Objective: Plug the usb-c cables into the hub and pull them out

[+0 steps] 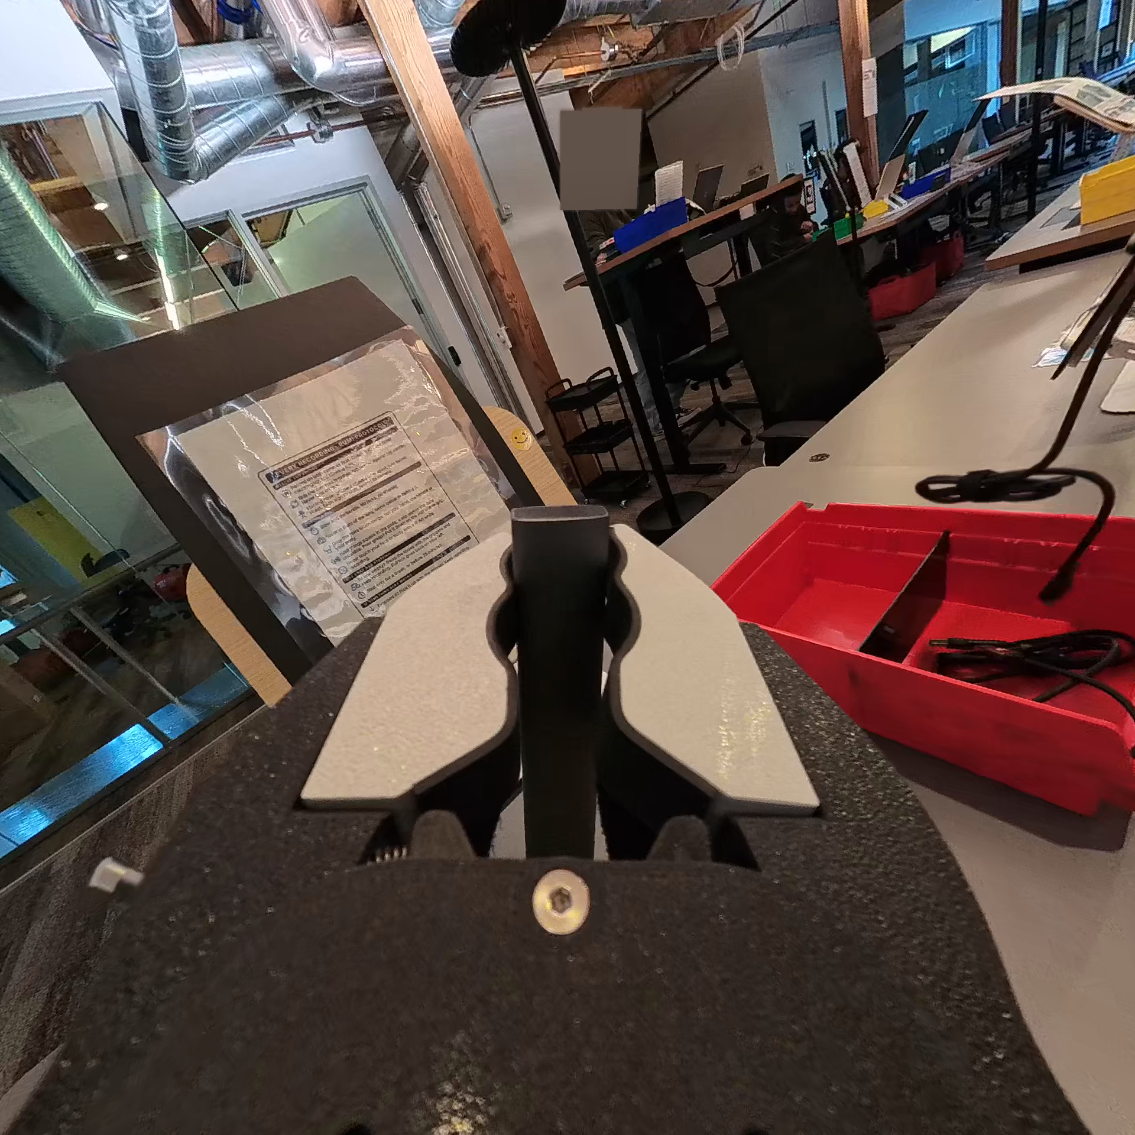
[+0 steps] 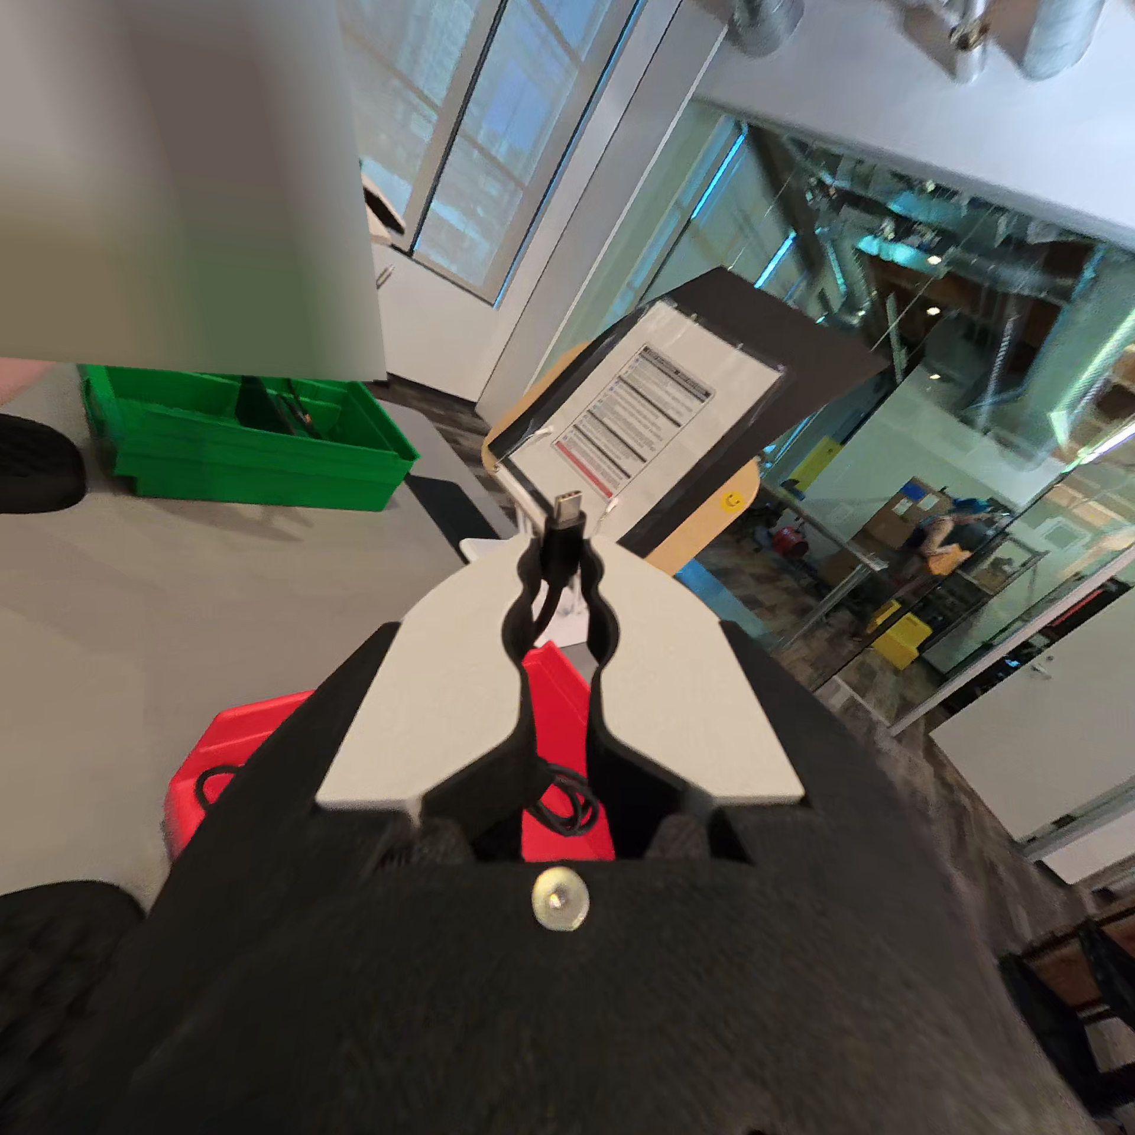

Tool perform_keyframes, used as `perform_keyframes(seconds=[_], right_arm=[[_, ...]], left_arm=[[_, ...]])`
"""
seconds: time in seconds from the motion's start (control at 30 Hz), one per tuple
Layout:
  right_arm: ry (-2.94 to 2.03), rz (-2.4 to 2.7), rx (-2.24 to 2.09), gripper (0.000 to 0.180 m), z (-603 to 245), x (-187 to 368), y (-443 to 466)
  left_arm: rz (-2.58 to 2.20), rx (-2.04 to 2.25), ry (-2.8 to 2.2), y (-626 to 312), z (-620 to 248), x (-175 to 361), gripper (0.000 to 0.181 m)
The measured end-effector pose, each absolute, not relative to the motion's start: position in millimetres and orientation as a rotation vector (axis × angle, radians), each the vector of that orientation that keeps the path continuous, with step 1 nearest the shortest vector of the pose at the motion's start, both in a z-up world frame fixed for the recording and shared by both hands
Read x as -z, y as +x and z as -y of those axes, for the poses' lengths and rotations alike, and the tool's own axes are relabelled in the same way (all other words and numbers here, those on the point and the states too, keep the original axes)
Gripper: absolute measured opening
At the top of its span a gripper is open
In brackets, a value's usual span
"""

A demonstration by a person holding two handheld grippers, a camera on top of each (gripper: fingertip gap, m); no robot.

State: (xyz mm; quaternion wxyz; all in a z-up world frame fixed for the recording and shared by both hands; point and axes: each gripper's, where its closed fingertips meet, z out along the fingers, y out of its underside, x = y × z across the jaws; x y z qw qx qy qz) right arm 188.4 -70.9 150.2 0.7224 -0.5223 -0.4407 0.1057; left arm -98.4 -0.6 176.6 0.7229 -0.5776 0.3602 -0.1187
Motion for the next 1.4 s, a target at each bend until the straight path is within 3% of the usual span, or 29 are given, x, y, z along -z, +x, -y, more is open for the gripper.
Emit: perform_keyframes(seconds=[0.23,0.67,0.87,1.2,1.4], right_arm=[[-1.298,1.022,-0.214,0.013,65,-125,192],[-1.909,1.341,-0.516,0.012,23,17,162],[-2.19,1.241,-0.576,0.013,0,62,173],[-2.638,0.833,-0.604,0.021,0,94,219],[-2.536,0.803,-0.14,0.04,-23,71,249]], left_arm=[[-0.795,0.262,-1.279,-99,1,-176,0.024],[-0.807,0.266,-1.289,-94,-1,-172,0.023],[-0.807,0.268,-1.289,-94,-1,-172,0.023],[-0.815,0.269,-1.286,-92,0,-172,0.023],[-0.823,0.27,-1.28,-90,3,-173,0.023]])
